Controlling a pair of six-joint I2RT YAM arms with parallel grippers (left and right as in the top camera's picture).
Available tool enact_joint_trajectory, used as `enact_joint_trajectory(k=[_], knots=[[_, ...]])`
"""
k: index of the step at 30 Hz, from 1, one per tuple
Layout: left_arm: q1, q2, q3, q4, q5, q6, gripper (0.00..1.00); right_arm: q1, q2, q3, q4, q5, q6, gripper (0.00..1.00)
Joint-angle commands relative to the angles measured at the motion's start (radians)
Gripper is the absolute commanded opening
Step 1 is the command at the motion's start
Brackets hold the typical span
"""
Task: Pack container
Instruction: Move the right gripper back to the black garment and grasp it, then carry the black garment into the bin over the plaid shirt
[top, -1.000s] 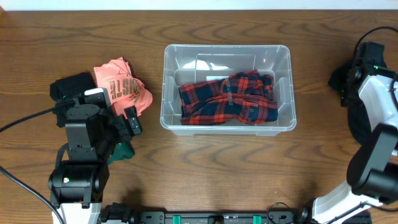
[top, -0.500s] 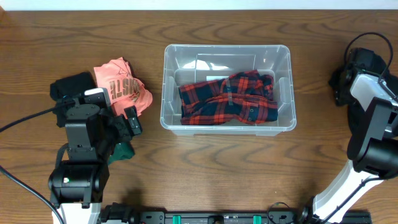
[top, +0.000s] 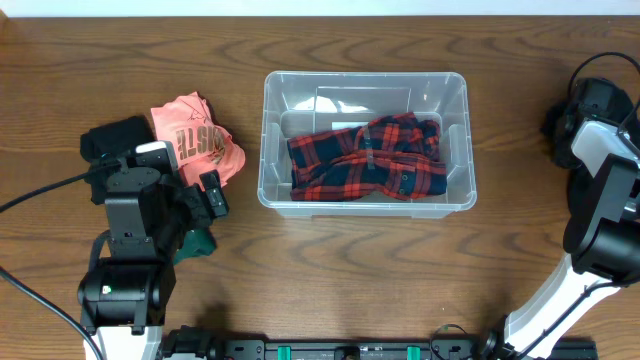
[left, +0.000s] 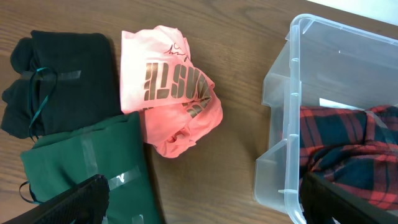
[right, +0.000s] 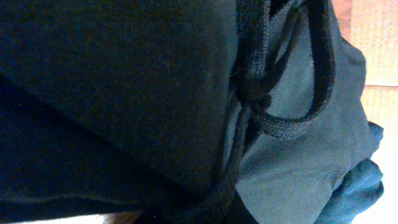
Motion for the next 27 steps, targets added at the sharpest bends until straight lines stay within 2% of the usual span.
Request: enact_joint_trajectory(k=[1,11,16,21,27], knots=[[-0.003,0.000,0.023,-0.002,0.002,-0.009,0.98,0.053,-0.083,-0.008,-0.012,-0.069,0.024,0.01],[-0.003,0.000,0.023,-0.002,0.002,-0.009,0.98,0.297,-0.517,0.008,-0.047,-0.089,-0.043,0.01],[-0.003,0.000,0.023,-0.002,0.002,-0.009,0.98,0.484,-0.704,0.008,-0.092,-0.128,-0.069,0.01],[-0.003,0.000,0.023,-0.003,0.002,-0.009,0.98,0.685,-0.762,0.007,-0.136,-0.235,-0.054,0.01],[-0.003,0.000,0.023,-0.006,0.002,-0.009,0.98,0.904,-0.683,0.006,-0.213,-0.237,-0.005,0.01]])
